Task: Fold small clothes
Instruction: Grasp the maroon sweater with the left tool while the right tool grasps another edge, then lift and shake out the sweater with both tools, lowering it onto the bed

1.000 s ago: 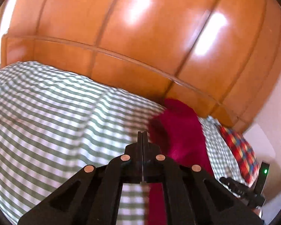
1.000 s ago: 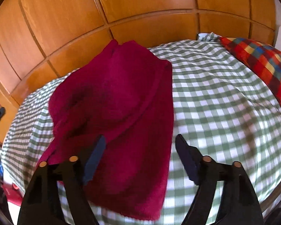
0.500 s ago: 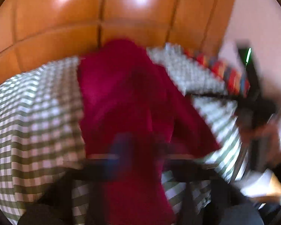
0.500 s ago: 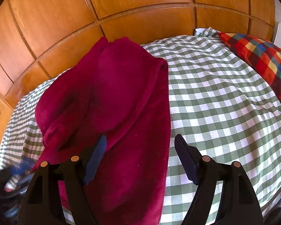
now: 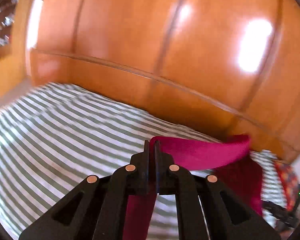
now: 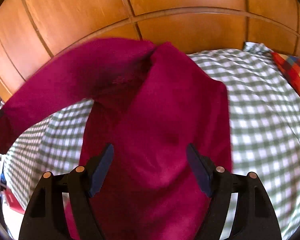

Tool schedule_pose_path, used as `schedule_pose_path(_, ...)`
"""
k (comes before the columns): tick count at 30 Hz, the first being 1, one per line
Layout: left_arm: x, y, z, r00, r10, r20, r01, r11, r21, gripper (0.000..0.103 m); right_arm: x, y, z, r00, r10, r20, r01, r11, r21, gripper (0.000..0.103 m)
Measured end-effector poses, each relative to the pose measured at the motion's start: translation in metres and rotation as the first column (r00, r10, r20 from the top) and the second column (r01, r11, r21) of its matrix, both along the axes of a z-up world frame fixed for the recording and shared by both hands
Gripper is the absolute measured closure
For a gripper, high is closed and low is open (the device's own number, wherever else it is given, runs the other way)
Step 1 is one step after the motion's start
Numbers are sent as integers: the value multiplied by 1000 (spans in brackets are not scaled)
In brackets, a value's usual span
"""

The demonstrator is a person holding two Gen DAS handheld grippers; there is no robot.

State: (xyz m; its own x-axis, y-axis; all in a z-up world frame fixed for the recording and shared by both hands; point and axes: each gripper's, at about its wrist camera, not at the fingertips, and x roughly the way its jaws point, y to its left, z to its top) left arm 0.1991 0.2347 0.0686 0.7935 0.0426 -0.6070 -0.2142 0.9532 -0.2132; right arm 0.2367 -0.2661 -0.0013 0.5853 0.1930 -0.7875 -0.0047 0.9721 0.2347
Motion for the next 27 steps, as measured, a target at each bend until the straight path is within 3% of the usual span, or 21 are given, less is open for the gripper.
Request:
schedule_pose_path(2, 24, 13, -5, 997, 67, -48, -64, 996, 58, 99, 16, 9, -8, 1000, 8, -30, -9, 1000, -17, 32)
schedule_pose_path(5, 59, 21, -25, 981, 138, -138, -121, 985, 123, 93, 22, 22, -18, 996, 64, -54, -68, 995, -77, 56)
schedule_pose_path(6, 62, 21, -30, 974, 170, -148, -150, 979, 139, 80, 17, 25, -16, 996, 87, -34, -91, 990, -112, 67)
schedule_pose_path(7, 61, 20, -33, 970, 193, -151, -171, 975, 144, 56, 12, 25, -13, 995, 102, -19, -104, 984, -143, 76)
schedule_pose_path(9, 50, 12, -35, 977, 181, -115, -167, 979, 117, 46, 3, 16, -6, 994, 112, -9, -112, 979, -171, 96)
schedule_pose_path(11, 41, 2, -41, 985, 121, -122, -112, 991, 74, 48, -6, -6, 5, 994, 113, 7, -111, 982, -155, 96)
schedule_pose_path(13, 28, -23, -56, 991, 0, -133, 2, 1000, 13, 48, -13, -27, 12, 995, 93, 24, -84, 967, -242, 97)
schedule_pose_path(15, 18, -54, -70, 978, -128, -164, 125, 992, -31, 52, -14, -53, 15, 999, 41, 35, -27, 947, -319, 97)
schedule_pose_path(18, 1, -101, -96, 930, -301, -212, 282, 952, -116, 53, -10, -105, 20, 996, -73, 49, 87, 912, -401, 97)
schedule_pose_path(20, -8, -128, -112, 891, -387, -238, 354, 919, -171, 53, -3, -140, 23, 987, -150, 61, 161, 869, -468, 103)
schedule_pose_path(23, -22, -168, -129, 830, -495, -256, 427, 860, -280, 53, 12, -190, 29, 956, -269, 113, 284, 770, -572, 103)
schedule_pose_path(25, -28, -187, -137, 801, -535, -268, 458, 836, -302, 53, 16, -221, 37, 938, -325, 117, 334, 769, -545, 103)
schedule_pose_path(27, -38, -203, -142, 786, -560, -262, 469, 816, -337, 53, 5, -234, 49, 938, -326, 119, 343, 821, -456, 102)
